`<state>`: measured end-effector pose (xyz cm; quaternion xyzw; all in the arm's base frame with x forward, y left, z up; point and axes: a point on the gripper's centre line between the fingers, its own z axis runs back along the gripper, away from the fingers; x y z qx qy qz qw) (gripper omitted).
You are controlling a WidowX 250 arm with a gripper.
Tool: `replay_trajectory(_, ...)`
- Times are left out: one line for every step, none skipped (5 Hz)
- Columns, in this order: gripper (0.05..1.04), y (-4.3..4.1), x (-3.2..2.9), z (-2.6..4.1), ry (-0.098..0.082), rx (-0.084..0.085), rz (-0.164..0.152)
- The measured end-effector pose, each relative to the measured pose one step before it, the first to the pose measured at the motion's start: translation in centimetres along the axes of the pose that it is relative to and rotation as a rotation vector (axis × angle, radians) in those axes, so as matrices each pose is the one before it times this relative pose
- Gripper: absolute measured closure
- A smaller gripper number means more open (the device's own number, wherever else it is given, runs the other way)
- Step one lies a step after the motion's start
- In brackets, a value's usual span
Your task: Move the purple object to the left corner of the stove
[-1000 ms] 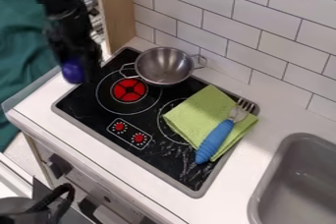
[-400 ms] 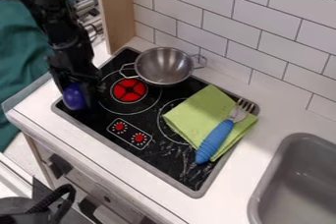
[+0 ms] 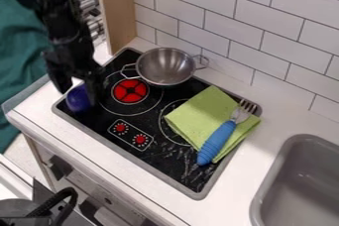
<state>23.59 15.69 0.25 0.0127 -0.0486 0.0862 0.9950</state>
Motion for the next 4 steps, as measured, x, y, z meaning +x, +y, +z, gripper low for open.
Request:
replay_trajectory(0.075, -0.699, 0.502, 4.008, -0.0506, 0.0461, -0.0314)
replay_trajectory(0.075, -1.073, 0.355, 2.918, -0.0215, 0.0226, 0.0045)
replay_trajectory(0.075, -1.105, 0.415, 0.612, -0.0053, -0.0127, -0.0155)
replay_trajectory(0.075, -1.016, 0.696, 0.127, -0.0111, -0.0124, -0.0196)
